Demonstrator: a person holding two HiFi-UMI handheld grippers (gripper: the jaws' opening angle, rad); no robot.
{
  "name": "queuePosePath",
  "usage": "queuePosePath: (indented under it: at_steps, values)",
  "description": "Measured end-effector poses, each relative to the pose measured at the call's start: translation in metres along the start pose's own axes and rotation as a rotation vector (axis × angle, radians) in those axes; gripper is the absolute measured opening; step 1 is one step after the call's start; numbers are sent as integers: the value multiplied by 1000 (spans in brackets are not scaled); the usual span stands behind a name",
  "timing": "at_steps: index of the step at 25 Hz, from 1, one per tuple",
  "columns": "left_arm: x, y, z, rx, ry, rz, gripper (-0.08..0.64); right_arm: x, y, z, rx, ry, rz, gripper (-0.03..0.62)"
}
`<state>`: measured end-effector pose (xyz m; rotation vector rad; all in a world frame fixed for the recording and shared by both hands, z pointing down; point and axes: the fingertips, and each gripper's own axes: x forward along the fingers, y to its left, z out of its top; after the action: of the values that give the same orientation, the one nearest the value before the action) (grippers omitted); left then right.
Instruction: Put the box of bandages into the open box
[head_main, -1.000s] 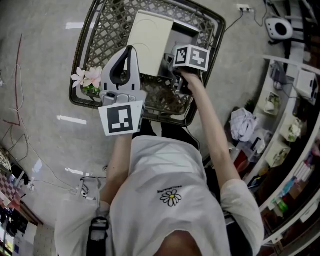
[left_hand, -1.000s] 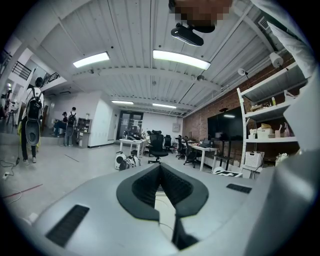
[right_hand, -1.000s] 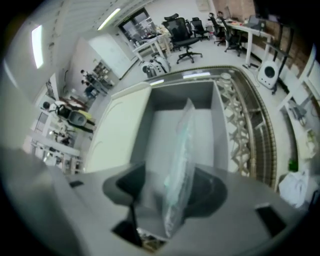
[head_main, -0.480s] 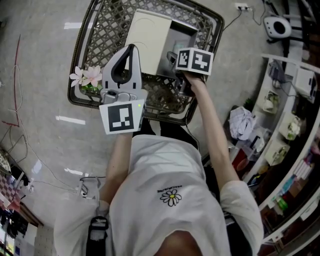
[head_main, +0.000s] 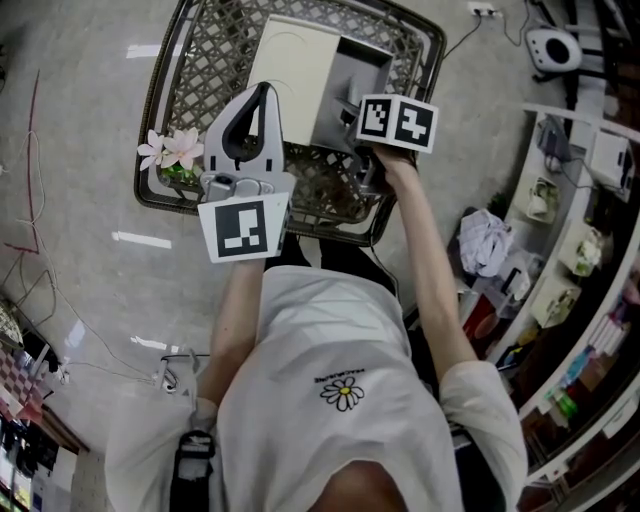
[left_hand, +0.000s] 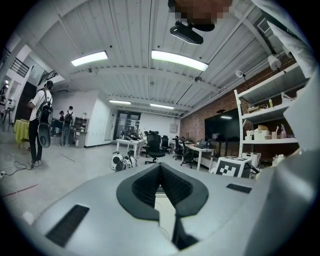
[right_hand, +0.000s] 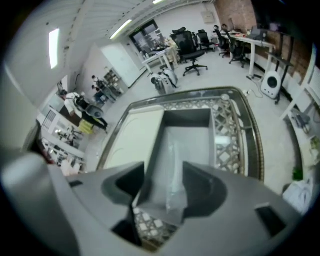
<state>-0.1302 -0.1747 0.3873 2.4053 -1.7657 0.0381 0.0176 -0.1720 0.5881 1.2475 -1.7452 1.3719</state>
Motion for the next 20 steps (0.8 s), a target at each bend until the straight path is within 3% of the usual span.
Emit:
queuePosePath:
  at_steps: [20]
  values:
    - [3,-14,28,21,-53,-14,20,-46,15,33,-50,-136,16,245]
